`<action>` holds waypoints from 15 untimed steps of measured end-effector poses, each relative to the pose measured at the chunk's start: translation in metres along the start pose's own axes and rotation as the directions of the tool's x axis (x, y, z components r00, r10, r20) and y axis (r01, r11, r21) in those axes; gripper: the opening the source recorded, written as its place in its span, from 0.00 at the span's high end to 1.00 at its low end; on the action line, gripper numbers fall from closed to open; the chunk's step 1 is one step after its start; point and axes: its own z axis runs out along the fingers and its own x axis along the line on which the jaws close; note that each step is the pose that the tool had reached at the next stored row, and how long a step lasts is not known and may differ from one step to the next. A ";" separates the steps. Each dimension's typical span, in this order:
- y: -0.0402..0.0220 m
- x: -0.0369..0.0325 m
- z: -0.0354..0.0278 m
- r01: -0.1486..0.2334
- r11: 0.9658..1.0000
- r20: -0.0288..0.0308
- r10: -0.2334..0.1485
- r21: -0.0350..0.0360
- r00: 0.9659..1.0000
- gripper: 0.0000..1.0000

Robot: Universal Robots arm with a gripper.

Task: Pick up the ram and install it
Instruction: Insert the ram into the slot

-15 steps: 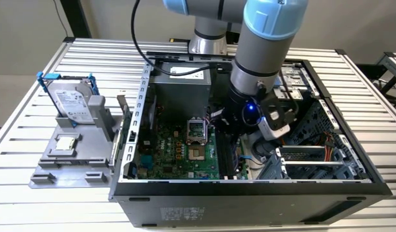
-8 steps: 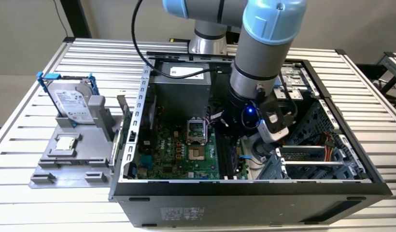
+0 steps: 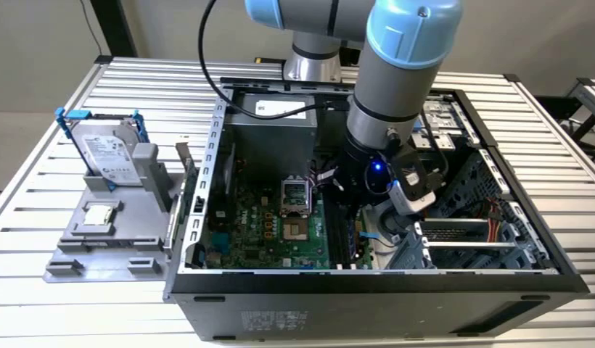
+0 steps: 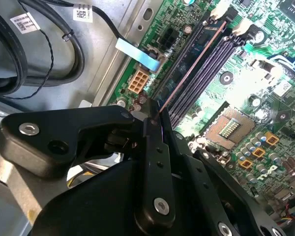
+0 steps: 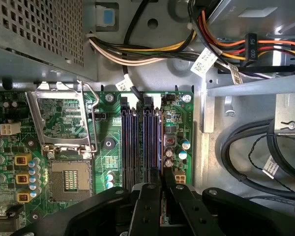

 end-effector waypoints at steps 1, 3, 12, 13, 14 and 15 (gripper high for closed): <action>-0.0001 0.0000 0.0000 0.005 1.000 0.000 -0.005 -0.001 1.000 1.00; -0.0001 0.0002 0.0000 0.012 1.000 0.000 -0.012 -0.002 1.000 1.00; -0.0010 0.0013 0.0022 0.017 1.000 0.000 -0.017 -0.002 1.000 1.00; -0.0010 0.0013 0.0032 0.017 1.000 0.000 -0.017 -0.002 1.000 1.00; -0.0010 0.0013 0.0039 0.017 1.000 -0.001 -0.017 -0.002 1.000 1.00; -0.0010 0.0013 0.0046 0.017 1.000 -0.001 -0.017 -0.002 1.000 1.00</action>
